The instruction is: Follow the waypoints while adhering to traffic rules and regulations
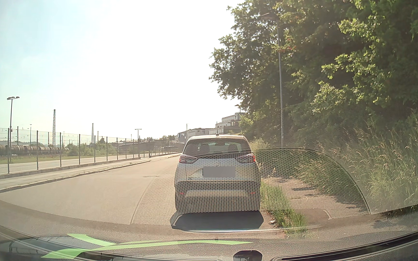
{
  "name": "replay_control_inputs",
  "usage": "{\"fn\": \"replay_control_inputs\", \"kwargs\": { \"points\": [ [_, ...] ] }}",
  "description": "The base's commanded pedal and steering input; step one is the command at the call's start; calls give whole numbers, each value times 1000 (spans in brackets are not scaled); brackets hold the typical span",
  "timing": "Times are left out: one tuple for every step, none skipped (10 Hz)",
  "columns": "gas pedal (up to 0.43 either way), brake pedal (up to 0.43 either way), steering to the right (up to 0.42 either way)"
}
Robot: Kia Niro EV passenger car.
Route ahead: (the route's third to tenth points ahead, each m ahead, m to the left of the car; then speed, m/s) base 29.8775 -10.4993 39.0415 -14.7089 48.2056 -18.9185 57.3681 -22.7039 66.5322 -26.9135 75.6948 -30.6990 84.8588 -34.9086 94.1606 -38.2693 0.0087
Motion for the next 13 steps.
{"fn": "replay_control_inputs", "kwargs": {
  "points": [
    [0, 457, -780],
    [0, 457, -780],
    [0, 457, -781],
    [0, 457, -781],
    [0, 457, -780],
    [0, 457, -780],
    [0, 457, -780],
    [0, 457, -780],
    [0, 457, -780],
    [0, 457, -780],
    [0, 457, -780],
    [0, 457, -780],
    [0, 457, -780]
  ]
}}
